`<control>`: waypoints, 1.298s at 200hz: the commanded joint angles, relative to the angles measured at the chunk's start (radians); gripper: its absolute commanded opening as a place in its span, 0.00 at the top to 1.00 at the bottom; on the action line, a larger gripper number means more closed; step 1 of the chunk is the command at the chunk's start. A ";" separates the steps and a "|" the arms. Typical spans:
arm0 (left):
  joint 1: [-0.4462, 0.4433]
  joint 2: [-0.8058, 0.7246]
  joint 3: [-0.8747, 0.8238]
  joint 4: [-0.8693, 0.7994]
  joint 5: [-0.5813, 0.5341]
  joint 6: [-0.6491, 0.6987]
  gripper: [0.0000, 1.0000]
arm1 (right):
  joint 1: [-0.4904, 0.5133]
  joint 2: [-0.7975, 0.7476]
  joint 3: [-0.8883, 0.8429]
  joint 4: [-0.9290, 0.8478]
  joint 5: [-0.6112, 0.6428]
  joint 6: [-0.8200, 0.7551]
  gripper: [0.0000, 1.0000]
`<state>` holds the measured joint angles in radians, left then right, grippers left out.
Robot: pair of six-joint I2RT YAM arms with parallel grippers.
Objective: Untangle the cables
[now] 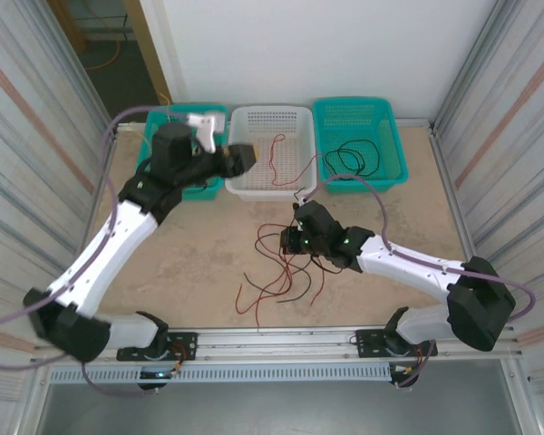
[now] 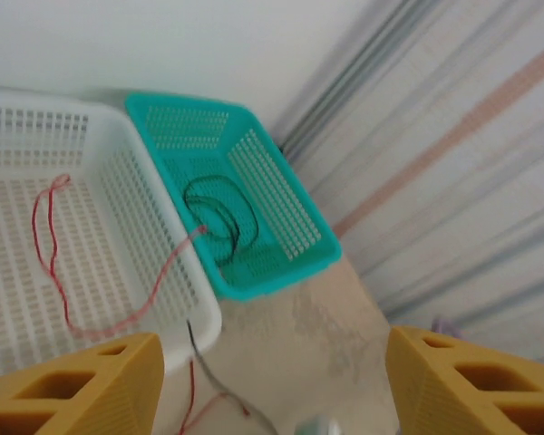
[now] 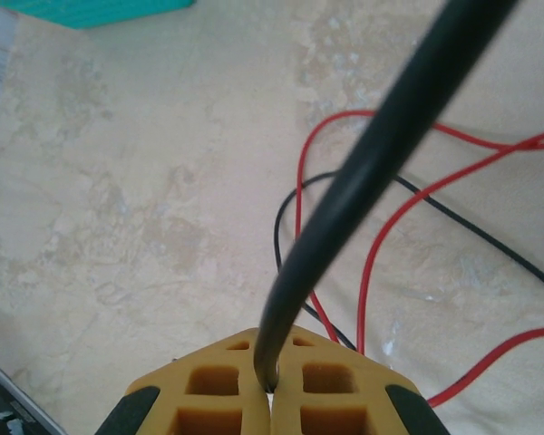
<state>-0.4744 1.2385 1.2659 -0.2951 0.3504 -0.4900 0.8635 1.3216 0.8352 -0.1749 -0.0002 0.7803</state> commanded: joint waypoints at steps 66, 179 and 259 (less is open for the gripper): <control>-0.106 -0.313 -0.565 0.076 -0.006 -0.086 0.39 | -0.006 0.035 0.146 -0.059 -0.034 -0.038 0.98; -0.274 -0.150 -0.433 0.095 -0.223 0.002 0.45 | -0.005 0.062 0.333 -0.299 0.042 -0.060 0.55; -0.271 -0.176 -0.413 0.053 -0.217 0.028 0.56 | -0.170 0.140 0.259 -0.370 0.011 0.069 0.59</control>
<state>-0.7475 1.0752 0.8314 -0.2352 0.1329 -0.4831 0.7311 1.4128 1.1339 -0.4923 0.0147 0.7849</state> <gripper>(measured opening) 0.455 0.409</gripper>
